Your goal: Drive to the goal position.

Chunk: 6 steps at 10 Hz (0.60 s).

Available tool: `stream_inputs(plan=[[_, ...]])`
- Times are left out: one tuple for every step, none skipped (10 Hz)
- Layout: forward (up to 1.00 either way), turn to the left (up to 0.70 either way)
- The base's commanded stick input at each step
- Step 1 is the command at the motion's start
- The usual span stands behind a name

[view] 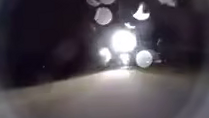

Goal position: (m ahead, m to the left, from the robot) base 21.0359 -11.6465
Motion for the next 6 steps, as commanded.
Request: stream_inputs(plan=[[0.7, 0.0], [0.7, 0.0], [0.7, 0.0], [0.7, 0.0], [0.7, 0.0], [0.7, 0.0]])
